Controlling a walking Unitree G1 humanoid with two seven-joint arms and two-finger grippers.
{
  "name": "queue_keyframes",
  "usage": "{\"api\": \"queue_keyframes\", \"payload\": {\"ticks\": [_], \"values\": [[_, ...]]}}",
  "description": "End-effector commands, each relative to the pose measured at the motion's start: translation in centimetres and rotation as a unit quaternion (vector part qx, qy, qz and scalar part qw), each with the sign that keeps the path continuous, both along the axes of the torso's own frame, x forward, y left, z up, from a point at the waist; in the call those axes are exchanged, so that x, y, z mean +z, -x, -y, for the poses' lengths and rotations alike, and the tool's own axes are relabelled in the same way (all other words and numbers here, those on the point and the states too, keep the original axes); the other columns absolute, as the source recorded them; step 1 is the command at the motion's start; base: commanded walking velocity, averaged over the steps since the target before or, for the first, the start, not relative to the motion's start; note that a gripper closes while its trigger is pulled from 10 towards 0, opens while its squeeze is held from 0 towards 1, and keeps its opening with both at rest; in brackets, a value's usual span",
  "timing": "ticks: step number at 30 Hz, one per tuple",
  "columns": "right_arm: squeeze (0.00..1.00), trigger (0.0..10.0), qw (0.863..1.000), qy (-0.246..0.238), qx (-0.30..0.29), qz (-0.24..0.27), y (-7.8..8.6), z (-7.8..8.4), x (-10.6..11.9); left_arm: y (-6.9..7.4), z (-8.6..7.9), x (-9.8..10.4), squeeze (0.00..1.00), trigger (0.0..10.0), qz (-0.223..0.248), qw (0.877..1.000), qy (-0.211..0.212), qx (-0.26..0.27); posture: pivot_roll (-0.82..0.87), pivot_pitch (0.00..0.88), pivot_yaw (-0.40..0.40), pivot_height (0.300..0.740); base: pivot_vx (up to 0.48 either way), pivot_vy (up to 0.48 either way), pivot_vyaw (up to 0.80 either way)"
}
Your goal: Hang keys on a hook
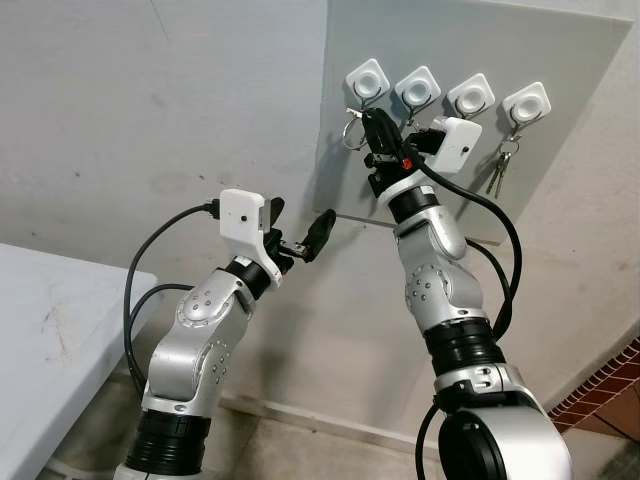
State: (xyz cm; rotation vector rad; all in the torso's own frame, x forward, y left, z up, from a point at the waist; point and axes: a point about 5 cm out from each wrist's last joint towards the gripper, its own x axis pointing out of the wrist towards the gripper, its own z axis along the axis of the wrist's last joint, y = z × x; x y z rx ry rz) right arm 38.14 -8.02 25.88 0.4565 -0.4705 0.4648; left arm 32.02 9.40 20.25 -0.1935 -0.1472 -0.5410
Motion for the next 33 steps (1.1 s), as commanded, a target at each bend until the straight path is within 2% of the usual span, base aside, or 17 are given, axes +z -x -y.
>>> {"api": "queue_keyframes", "payload": {"ticks": [1,14,21,28,33], "values": [[0.0,10.0,1.0,-0.012,-0.01,0.016,-0.2,0.4,1.1,0.1,0.2,0.8,0.0,10.0,0.012,1.0,0.003,-0.004,-0.02,0.0,-0.05,0.74,0.0,0.0,0.0],[0.0,10.0,0.999,-0.006,0.02,0.044,-0.2,0.0,1.3,0.1,0.1,0.8,0.0,10.0,0.01,1.0,0.007,-0.002,-0.03,0.006,-0.05,0.74,0.0,0.0,0.0],[0.0,10.0,0.998,-0.025,0.017,0.054,-0.2,0.2,1.8,0.0,0.1,0.8,0.0,10.0,0.009,1.0,0.008,-0.001,-0.03,0.007,-0.049,0.74,0.0,0.0,0.0],[0.0,10.0,0.999,-0.034,-0.006,0.041,-0.7,0.8,1.9,0.0,0.0,0.9,0.0,10.0,0.008,1.0,0.01,-0.001,-0.03,0.007,-0.049,0.74,0.0,0.0,0.0],[0.0,10.0,0.999,-0.031,-0.014,0.019,-1.0,1.1,1.2,0.0,0.0,0.9,0.0,10.0,0.008,1.0,0.013,0.0,-0.03,0.006,-0.049,0.74,0.0,0.0,0.0]]}}
